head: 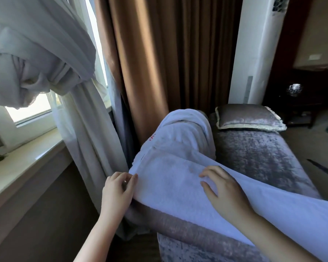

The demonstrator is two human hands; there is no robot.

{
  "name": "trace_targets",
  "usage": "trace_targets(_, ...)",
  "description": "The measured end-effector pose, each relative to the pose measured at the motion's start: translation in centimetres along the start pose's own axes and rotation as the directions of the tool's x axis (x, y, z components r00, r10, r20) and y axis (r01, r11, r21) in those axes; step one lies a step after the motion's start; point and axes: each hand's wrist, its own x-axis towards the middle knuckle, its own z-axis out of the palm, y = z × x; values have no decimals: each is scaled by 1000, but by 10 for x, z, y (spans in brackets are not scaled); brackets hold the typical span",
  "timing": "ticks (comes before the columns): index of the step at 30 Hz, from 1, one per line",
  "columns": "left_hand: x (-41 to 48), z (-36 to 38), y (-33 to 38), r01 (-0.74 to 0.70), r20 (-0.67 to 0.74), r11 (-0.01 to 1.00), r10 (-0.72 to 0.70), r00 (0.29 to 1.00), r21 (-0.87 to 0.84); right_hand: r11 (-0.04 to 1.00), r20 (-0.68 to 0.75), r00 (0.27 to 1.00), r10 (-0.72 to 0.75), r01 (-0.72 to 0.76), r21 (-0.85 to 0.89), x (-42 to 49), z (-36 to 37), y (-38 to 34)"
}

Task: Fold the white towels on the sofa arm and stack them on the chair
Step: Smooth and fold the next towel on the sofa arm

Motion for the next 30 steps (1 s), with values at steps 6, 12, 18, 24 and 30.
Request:
trace_targets(6,-2,15,4,198,71,969,-189,979,-149,972,-104,994,43,-66,-224,-61,-44,46)
trace_targets(12,-10,5,10,244,107,940,-225,969,-237,938,-142,980,-141,86,-335,-94,-37,39)
trace_targets(18,-10,-3,4,268,163,920,-229,960,-286,929,-204,961,-187,105,-354,-92,-32,26)
trace_targets(24,-20,-11,-4,249,151,929,-214,965,-275,925,-203,951,-234,153,-348,-111,-36,14)
trace_targets(30,-33,-6,-21,190,135,977,-176,975,-95,932,-174,959,-222,156,-328,-121,-30,12)
